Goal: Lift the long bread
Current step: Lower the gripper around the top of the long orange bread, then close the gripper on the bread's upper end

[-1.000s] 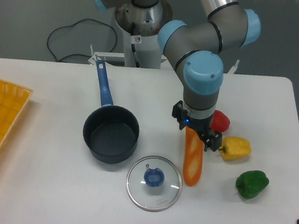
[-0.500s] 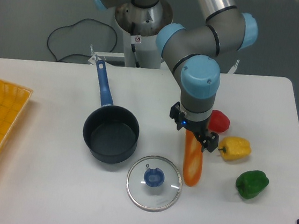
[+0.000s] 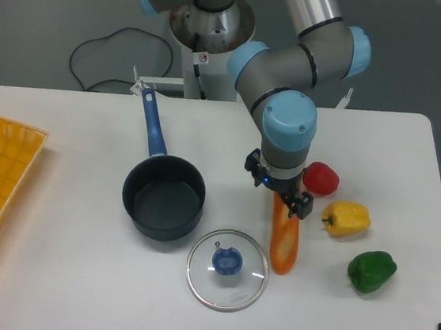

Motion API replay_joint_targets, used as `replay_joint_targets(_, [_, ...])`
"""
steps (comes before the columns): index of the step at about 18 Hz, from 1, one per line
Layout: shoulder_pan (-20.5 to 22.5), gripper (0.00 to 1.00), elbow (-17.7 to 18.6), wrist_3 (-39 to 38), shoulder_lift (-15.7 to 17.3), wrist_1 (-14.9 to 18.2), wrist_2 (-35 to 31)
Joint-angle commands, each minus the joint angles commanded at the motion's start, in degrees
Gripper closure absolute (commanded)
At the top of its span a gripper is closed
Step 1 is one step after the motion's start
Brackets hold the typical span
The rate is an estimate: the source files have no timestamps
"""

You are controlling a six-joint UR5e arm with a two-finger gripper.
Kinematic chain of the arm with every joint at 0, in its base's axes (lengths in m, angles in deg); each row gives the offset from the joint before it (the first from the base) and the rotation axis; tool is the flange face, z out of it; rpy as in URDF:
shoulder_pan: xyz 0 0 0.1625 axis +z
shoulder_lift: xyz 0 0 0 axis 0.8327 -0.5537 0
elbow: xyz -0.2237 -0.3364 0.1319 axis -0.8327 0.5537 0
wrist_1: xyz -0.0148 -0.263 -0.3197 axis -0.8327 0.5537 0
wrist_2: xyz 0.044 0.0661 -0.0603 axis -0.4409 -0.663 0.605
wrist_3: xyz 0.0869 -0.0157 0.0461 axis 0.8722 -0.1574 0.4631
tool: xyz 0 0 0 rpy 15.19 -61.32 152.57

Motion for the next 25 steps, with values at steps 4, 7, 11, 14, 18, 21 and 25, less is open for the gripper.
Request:
replay_joint_targets(4, [1.3, 0.0, 0.4, -2.2, -0.1, 0.0, 0.0])
replay_joint_targets(7, [1.8, 0.0, 1.2, -3.7, -0.3, 0.0, -0.3])
replay_joint_targets(11, [3.2, 0.0, 3.2, -7.2, -0.8, -1.8, 1.2])
replay_joint_targets(14, [4.4, 0.0, 4.0, -10.5, -1.3, -3.9, 3.3])
replay_joint_targets(18, [4.7, 0.01, 4.2, -10.5, -2.1, -4.0, 3.3])
replay_joint_targets(21, [5.1, 0.03, 4.3, -10.4, -2.5, -4.1, 3.3])
replay_joint_targets(25, [5.4, 0.03, 4.3, -10.3, -3.9, -5.1, 4.0])
